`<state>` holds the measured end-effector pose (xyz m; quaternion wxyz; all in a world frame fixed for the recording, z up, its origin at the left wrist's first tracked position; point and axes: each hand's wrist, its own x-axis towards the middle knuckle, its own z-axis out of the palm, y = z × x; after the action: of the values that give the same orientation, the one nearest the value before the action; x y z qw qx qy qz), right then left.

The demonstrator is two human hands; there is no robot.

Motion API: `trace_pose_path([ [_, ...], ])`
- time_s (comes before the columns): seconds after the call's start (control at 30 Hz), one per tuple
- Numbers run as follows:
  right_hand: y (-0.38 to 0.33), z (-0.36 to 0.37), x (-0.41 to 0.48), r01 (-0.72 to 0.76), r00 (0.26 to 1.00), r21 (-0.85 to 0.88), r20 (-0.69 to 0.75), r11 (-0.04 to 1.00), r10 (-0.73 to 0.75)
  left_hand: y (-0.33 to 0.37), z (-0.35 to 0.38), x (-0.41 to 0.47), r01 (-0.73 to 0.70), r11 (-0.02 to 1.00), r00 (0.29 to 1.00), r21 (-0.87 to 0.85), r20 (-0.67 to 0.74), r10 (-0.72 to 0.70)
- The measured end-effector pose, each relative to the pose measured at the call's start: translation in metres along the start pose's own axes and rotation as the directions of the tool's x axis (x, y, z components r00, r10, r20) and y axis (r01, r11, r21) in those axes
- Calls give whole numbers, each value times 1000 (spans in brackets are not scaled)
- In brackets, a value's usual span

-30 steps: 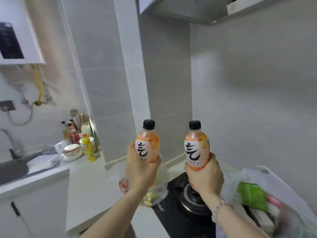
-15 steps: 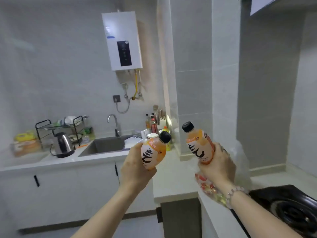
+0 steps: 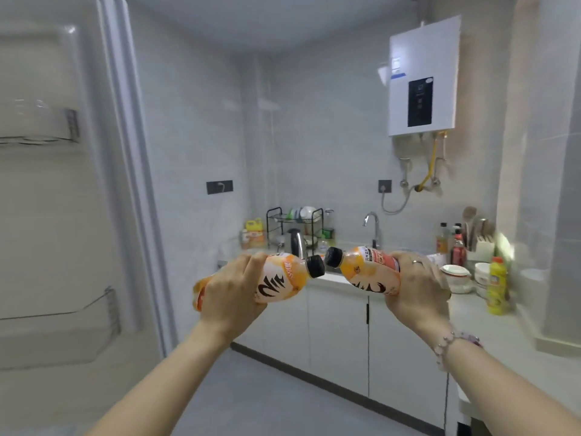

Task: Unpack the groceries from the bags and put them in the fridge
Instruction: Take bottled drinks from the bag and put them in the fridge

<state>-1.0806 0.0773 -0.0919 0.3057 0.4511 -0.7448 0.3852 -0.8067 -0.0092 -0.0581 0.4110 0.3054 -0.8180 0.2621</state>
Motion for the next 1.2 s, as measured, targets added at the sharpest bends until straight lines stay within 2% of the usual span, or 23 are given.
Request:
trace_pose_path([
  [0.1, -41, 19, 2, 116, 993, 74, -24, 991, -114, -43, -23, -8, 29, 993, 997, 110, -77, -20],
  [0.23, -87, 32, -5, 183, 981, 144, 38, 973, -190, -81, -52, -23, 84, 961, 984, 262, -171, -39],
  [0.3, -106, 36, -5, 246, 965, 166, 54, 955, -257, -95, -69, -34, 111, 932, 984, 346, -172, -53],
  [0.43, -148, 49, 0, 383, 923, 220, -41, 897, -383, -113, -105, -63, 170, 850, 982, 499, -160, -103],
  [0.6, -210, 63, -3, 434, 893, 397, -74, 809, -443, -132, -153, -96, 292, 745, 954, 599, -129, -270],
  [0.77, -285, 60, -15, 547, 823, 545, -211, 635, -528, -137, -203, -130, 404, 622, 892, 671, -138, -431],
  [0.87, -331, 44, -27, 590, 782, 623, -283, 514, -555, -133, -231, -150, 495, 535, 822, 684, -170, -543],
  [0.97, -374, 24, -43, 579, 775, 713, -330, 395, -539, -129, -260, -169, 583, 435, 736, 686, -220, -640],
  [1.07, -412, 8, -65, 587, 760, 753, -385, 298, -524, -134, -290, -190, 583, 386, 730, 716, -253, -634],
  [1.2, -462, -2, -96, 606, 724, 765, -417, 219, -549, -157, -322, -217, 590, 344, 727, 731, -295, -620],
])
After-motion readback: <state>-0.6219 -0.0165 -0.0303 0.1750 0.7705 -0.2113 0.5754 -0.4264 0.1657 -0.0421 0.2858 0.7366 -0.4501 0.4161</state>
